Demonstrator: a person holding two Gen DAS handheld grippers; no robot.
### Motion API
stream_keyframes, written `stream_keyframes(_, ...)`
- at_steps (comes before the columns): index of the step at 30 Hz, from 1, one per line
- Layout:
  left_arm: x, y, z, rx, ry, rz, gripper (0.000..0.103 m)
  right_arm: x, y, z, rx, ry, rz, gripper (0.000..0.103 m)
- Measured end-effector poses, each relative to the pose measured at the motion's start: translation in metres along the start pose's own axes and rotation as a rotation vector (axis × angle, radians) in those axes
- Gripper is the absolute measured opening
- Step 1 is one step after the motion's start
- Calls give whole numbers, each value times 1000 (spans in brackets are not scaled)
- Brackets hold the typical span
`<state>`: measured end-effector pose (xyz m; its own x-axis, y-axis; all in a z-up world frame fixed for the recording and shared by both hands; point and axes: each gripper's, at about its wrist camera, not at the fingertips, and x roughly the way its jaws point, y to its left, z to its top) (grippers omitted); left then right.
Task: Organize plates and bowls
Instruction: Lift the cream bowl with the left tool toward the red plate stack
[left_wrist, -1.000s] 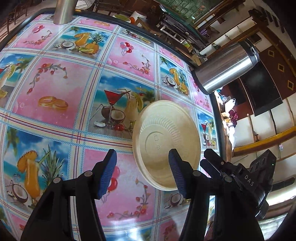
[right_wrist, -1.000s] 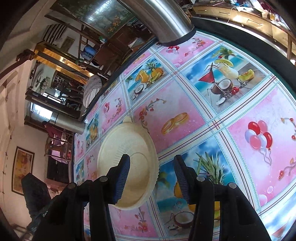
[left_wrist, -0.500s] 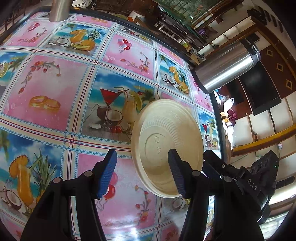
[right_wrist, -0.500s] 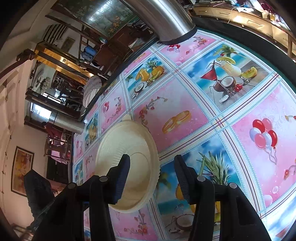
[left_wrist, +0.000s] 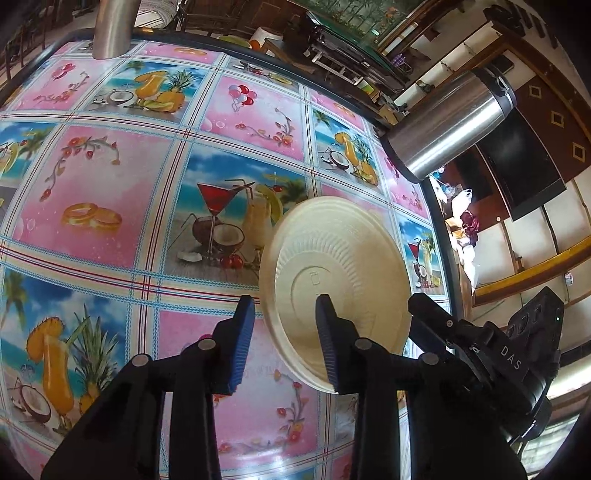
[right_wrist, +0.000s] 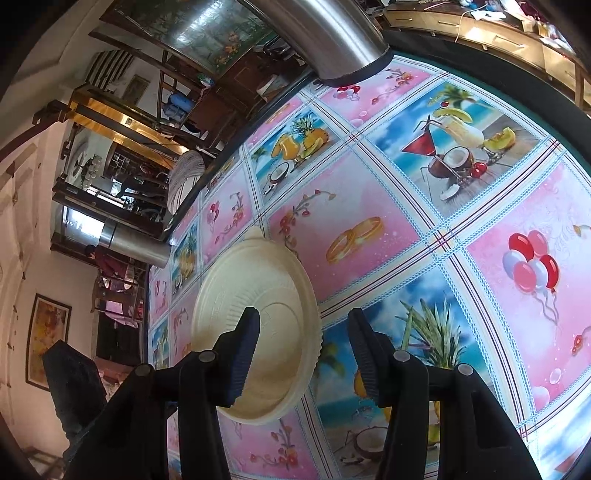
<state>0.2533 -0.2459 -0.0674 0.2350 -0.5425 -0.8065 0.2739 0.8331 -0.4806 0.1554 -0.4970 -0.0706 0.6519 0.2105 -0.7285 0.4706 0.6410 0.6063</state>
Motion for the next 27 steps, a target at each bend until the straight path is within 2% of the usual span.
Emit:
stream_keyframes(4,1,1,1,3,-4,-2,17,1,-1,1,3,3,7,52)
stream_keyframes(9,0,-2,0,23,-9,2,14,2,-3,1,11,1,6,50)
stream_keyframes(12,2,-2,0,25,-5,1,14,3,-3,1,12,3,4,44)
stream_keyframes(14,3,-1,0,24,-3,5,14,4,-3,1,12,3,-3,30)
stream_keyframes(19,5,-1,0,25,-4,7,10,4,-5,0,10,-10,-25,11)
stream_keyframes(27,5,0,0,32,-10,24,10,4,-1,-1,-11,-25,-46,9)
